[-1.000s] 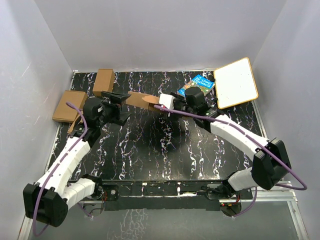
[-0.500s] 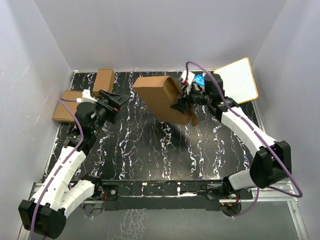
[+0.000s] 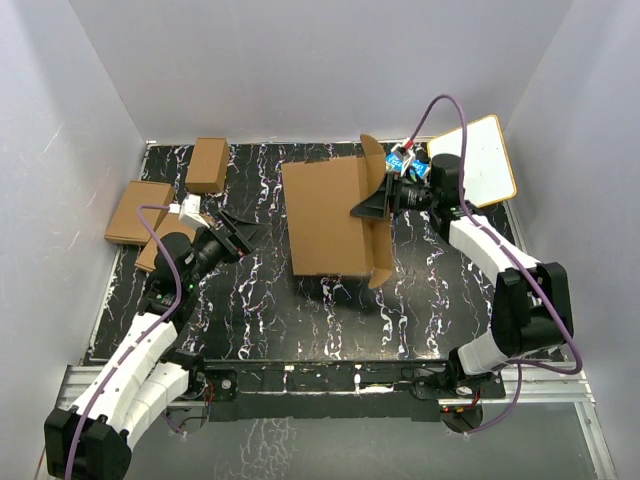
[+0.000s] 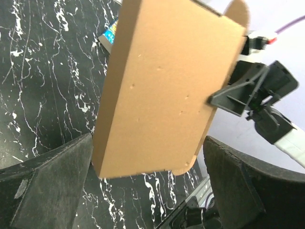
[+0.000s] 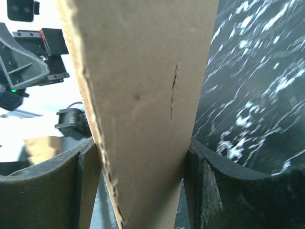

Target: Fold the paper box

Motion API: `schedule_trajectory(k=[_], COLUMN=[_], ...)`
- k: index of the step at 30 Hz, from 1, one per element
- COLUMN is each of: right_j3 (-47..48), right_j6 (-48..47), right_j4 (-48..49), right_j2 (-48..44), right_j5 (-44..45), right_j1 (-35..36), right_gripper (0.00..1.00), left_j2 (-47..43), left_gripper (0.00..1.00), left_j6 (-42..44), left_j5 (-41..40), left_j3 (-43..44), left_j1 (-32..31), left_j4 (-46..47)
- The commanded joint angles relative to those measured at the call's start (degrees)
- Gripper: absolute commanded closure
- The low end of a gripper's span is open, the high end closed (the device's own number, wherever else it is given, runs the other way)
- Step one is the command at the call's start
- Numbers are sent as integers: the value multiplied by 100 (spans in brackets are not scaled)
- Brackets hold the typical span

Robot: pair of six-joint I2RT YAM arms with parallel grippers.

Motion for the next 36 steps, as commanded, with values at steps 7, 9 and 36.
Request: schedule_trajectory(k=[7,9,36], right_j3=[-1097,-1087,-664], right_j6=[2597,2646,-704], right_j4=[2308,2329,-1200], right_j2=[748,1029,1419], right_j5=[-370,-388,2266], right_j1=[10,19,10], right_gripper=[55,54,2], left_j2=[-87,-2,774], left_gripper=[3,3,4], left_j6=[214,192,540], left_j5=[326,278,42], left_j3=[-228,-245,112], left_j1=[16,16,13], left_j4=[13,-128,-966])
